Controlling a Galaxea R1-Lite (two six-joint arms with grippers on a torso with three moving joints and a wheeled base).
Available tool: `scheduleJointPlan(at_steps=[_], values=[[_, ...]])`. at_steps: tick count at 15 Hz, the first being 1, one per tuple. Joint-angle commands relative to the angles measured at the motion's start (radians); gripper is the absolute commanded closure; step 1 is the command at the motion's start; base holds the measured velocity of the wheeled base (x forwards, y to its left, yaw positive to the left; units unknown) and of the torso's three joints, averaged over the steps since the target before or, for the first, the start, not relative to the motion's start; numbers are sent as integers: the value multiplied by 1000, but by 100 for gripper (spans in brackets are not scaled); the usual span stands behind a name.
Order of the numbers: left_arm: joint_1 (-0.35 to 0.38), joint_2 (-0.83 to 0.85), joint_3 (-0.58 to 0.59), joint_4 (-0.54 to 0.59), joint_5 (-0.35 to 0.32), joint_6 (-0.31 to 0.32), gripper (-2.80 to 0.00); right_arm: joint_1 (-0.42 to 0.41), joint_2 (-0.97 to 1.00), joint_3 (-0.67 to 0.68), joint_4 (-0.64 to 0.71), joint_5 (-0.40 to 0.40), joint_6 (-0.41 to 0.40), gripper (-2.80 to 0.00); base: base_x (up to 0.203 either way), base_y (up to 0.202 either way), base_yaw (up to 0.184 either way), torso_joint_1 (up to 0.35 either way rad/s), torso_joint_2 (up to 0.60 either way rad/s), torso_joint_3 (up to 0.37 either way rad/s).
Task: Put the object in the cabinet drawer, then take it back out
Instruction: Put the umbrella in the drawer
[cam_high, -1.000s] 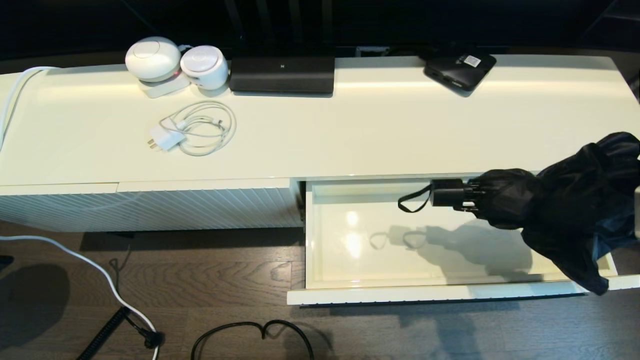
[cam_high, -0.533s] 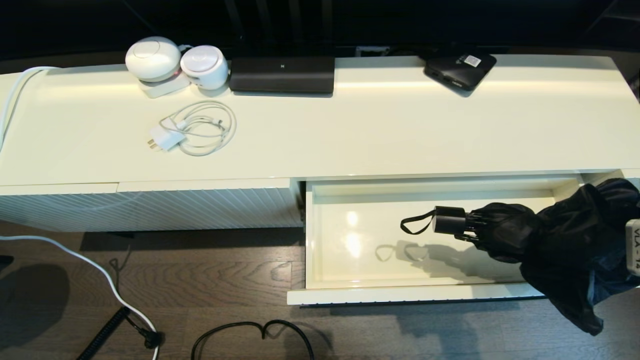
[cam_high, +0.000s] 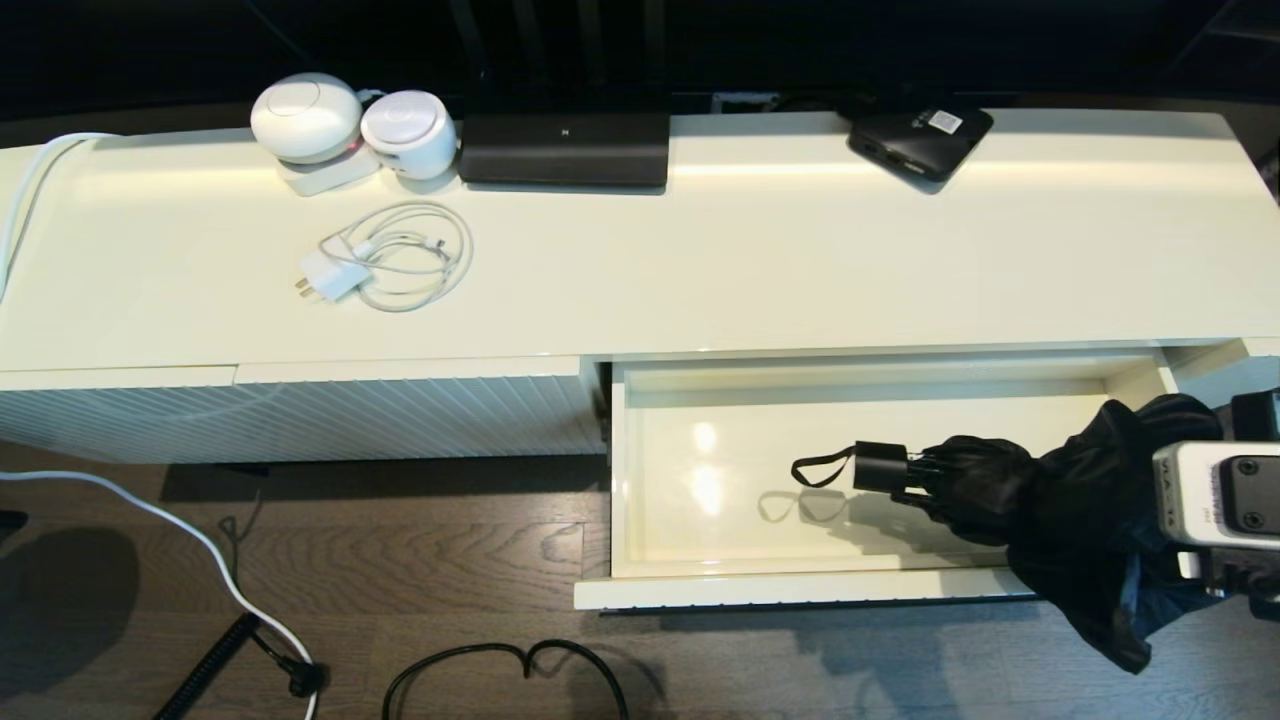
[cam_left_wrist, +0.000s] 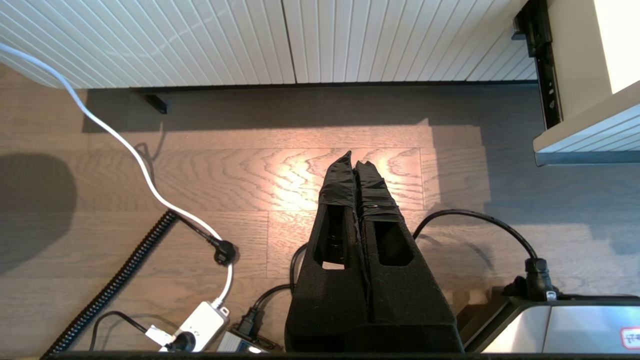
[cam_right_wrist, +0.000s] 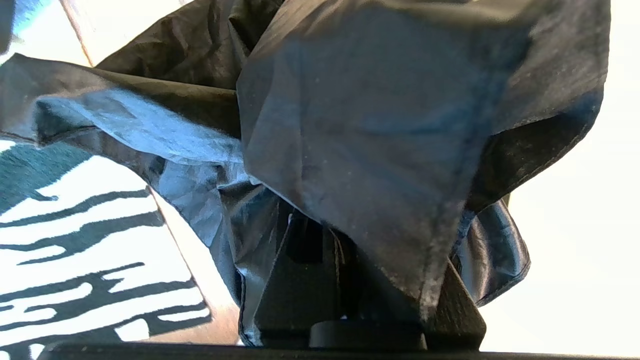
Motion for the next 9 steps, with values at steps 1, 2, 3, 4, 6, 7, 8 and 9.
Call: scheduleJointPlan(at_steps=[1, 2, 3, 4, 6, 7, 8, 9], values=[[0, -2, 0, 0, 0, 0, 0, 10, 73, -11, -24, 0, -2, 0, 0, 0, 0, 0, 0, 0], [1, -2, 0, 0, 0, 1, 0, 20, 90, -12, -50, 0, -2, 0, 0, 0, 0, 0, 0, 0], [0, -2, -1, 0, 0, 0, 0, 28, 113, -15, -75, 0, -2, 0, 0, 0, 0, 0, 0, 0], [0, -2, 0, 0, 0, 0, 0, 30, 131, -19, -96, 1, -2, 0, 0, 0, 0, 0, 0, 0], [1, -2, 0, 0, 0, 0, 0, 31, 170, -31, -164, 2, 1, 0, 0, 0, 0, 0, 0, 0], [0, -2, 0, 0, 0, 0, 0, 31, 184, -33, -194, 4, 2, 0, 0, 0, 0, 0, 0, 0], [0, -2, 0, 0, 0, 0, 0, 33, 206, -35, -221, 6, 2, 0, 0, 0, 0, 0, 0, 0], [0, -2, 0, 0, 0, 0, 0, 35, 218, -40, -233, 6, 2, 0, 0, 0, 0, 0, 0, 0]])
